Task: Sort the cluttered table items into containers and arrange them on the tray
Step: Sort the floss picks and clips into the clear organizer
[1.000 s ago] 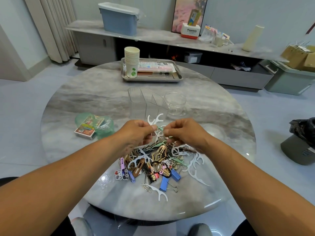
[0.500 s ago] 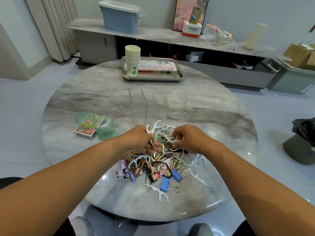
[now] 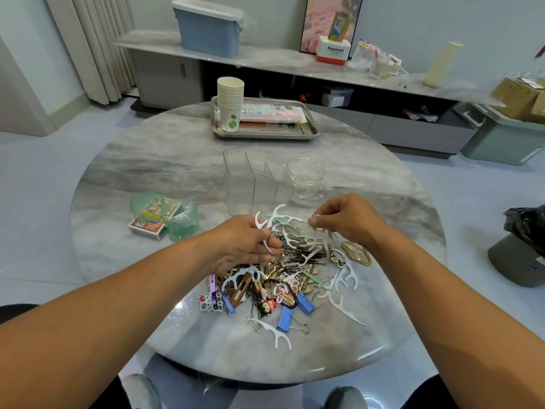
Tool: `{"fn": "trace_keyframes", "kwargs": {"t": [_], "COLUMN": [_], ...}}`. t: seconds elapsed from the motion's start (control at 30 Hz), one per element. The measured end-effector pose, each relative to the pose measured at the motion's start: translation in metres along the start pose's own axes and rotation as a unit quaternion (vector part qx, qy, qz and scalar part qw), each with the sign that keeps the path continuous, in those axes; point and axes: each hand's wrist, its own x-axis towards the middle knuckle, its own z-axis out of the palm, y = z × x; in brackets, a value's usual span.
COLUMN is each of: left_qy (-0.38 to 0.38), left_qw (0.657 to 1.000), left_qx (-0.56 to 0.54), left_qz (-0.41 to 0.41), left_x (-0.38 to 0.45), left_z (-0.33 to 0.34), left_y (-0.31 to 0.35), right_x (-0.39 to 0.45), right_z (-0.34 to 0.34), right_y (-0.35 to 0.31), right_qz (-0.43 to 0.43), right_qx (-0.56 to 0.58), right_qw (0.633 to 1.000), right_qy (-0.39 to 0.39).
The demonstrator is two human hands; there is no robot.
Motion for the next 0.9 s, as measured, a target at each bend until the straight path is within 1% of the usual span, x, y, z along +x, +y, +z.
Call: {"fn": "trace_keyframes", "kwargs": {"t": [0.23, 0.3, 0.37, 0.43, 0.5, 0.57, 0.7, 0.83, 0.9], "left_qy": [-0.007, -0.009, -0.018, -0.044, -0.081, -0.102, -0.101, -0.112, -0.123], "left_qw": [1.000, 1.000, 0.999, 0.998, 0.996, 0.994, 0.994, 0.992, 0.991], "left_qx": [0.010, 0.014, 0.021, 0.017, -0.001, -0.011, -0.022, -0.063, -0.049], "left_qz": [0.017, 0.021, 0.028, 0.031, 0.028, 0.024, 0.017, 0.015, 0.022], "left_x": [-0.001, -0.001, -0.003, -0.004, -0.007, -0.009, -0.010, -0.010, -0.010], "left_z": [0.000, 0.001, 0.004, 0.007, 0.010, 0.014, 0.015, 0.011, 0.011], "left_y": [-0.001, -0.001, -0.001, 0.000, 0.002, 0.002, 0.000, 0.002, 0.001], "right_x": [-0.003, -0.005, -0.008, -0.012, -0.014, -0.016, -0.017, -0.019, -0.020], "right_z": [-0.002, -0.002, 0.001, 0.009, 0.018, 0.026, 0.035, 0.039, 0.041], "right_y": [-0.002, -0.007, -0.013, -0.018, -0.022, -0.024, -0.023, -0.024, -0.025], "right_qz": [0.034, 0.060, 0.077, 0.081, 0.077, 0.064, 0.025, 0.005, 0.006], "right_qx": [0.099, 0.133, 0.181, 0.231, 0.262, 0.276, 0.269, 0.252, 0.265], "right_qw": [0.994, 0.989, 0.979, 0.965, 0.956, 0.955, 0.961, 0.966, 0.962], "right_qy": [0.012, -0.011, -0.056, -0.095, -0.103, -0.087, -0.055, -0.050, -0.063]}}
